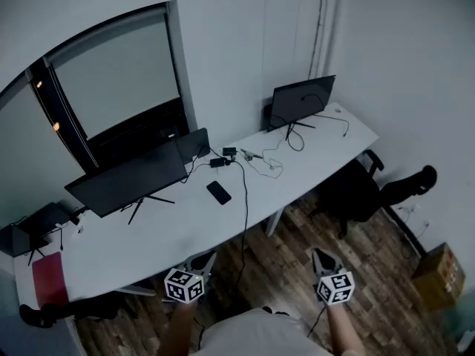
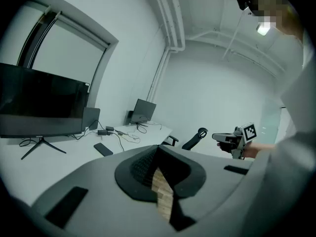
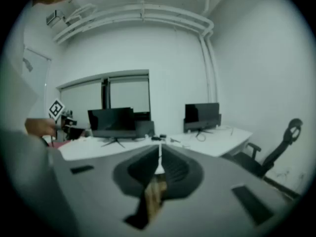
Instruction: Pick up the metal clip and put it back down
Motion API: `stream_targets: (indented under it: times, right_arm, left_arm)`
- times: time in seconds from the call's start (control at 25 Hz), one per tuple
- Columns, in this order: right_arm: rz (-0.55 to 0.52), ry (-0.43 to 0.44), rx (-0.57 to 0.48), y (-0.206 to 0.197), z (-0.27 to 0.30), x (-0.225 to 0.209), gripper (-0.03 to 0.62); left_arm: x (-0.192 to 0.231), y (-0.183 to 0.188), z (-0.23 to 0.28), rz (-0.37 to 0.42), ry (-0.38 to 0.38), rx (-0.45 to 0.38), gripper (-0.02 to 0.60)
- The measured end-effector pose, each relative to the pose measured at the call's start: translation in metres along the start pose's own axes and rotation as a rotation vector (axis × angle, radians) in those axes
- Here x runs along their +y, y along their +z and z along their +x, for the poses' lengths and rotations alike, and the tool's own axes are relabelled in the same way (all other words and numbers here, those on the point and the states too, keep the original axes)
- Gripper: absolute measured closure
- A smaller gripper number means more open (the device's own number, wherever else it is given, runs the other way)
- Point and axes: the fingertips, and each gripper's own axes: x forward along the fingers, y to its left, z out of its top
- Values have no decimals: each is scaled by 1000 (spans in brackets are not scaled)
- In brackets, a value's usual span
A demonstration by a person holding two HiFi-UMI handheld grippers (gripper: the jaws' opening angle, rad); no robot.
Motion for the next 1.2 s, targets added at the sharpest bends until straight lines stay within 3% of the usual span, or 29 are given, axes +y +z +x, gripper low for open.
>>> stream_targets:
  times: [0.56, 1.2]
  right_arm:
    - [13, -13, 15, 0, 8, 8, 557]
    - [11, -65, 38, -3, 14, 52, 557]
  left_arm:
    - [10, 2, 5, 9, -31, 6, 549]
    - [40, -15, -6, 17, -94, 49, 549]
